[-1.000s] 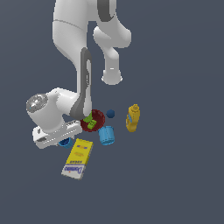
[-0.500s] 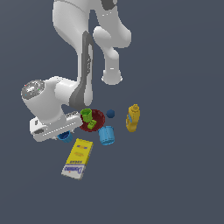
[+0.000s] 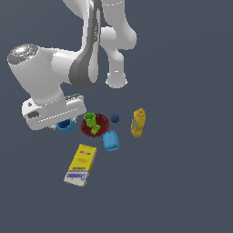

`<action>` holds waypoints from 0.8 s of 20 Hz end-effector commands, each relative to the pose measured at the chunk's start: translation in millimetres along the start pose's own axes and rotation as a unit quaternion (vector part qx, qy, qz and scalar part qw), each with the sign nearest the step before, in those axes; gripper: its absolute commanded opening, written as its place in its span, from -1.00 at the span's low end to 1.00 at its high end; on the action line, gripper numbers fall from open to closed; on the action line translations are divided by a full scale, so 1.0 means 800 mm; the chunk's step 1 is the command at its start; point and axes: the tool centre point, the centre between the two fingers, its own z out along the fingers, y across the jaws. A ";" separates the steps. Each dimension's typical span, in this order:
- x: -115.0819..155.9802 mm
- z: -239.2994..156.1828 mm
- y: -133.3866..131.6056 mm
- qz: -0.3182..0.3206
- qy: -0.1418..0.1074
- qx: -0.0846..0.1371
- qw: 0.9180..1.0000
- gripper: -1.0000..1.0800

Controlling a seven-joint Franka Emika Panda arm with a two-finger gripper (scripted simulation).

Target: Pick up a designated object from a clutter of objects.

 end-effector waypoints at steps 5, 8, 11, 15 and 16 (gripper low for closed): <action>-0.011 -0.097 -0.024 0.000 -0.001 0.001 1.000 -1.00; -0.015 -0.138 -0.035 -0.001 -0.001 0.001 1.000 -1.00; -0.019 -0.177 -0.044 -0.001 -0.002 0.002 1.000 -1.00; -0.022 -0.219 -0.053 -0.001 -0.002 0.002 1.000 -1.00; -0.023 -0.228 -0.055 -0.001 -0.002 0.002 1.000 -1.00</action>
